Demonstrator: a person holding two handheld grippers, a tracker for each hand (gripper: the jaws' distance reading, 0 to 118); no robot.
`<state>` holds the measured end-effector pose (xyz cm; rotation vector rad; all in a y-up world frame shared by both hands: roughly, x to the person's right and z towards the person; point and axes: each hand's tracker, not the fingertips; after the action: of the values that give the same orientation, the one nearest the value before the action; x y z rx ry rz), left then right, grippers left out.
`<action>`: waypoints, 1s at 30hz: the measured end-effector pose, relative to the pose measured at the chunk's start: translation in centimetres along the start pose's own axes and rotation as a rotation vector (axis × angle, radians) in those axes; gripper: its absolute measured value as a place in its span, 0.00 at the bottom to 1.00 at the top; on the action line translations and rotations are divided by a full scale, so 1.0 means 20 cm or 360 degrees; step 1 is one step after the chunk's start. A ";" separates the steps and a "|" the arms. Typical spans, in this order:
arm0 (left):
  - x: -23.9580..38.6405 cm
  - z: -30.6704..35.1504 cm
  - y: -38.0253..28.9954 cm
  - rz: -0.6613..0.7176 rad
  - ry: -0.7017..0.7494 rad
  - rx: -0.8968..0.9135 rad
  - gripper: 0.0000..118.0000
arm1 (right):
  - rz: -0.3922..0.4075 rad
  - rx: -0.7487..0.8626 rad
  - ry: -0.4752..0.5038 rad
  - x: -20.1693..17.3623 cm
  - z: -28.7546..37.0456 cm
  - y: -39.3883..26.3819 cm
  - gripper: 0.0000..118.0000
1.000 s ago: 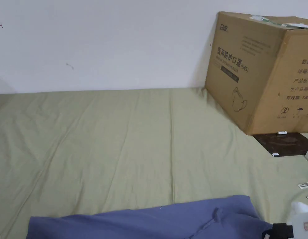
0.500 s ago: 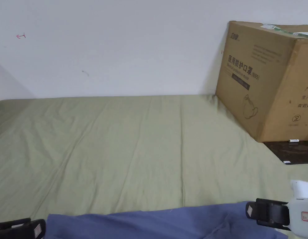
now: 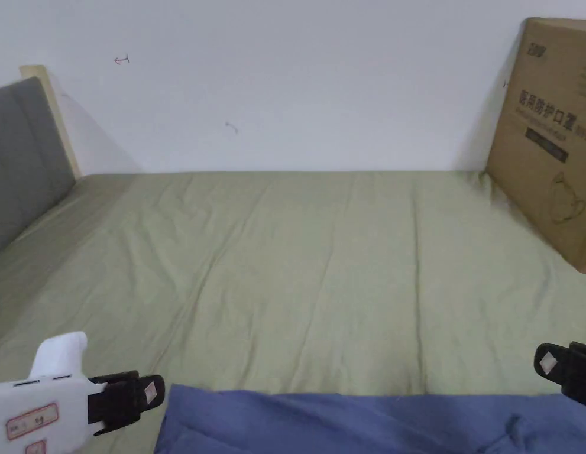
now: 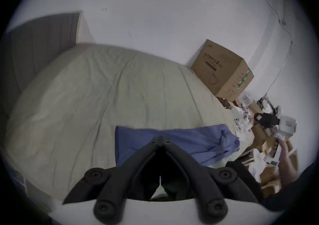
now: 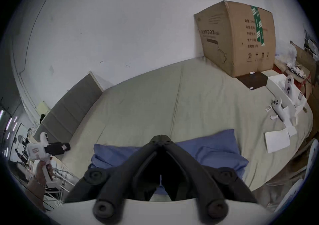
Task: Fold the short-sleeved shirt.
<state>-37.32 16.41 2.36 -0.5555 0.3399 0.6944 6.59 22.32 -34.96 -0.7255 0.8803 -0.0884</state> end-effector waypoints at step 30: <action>-0.60 -0.84 -0.32 0.0751 -0.0469 -0.0380 0.05 | 0.0092 -0.0349 -0.0058 -0.10 -0.38 -0.03 0.00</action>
<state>-43.52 -3.59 -3.24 -0.5940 0.1088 1.2688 -0.07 18.43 -36.45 -0.9025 0.8835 0.0735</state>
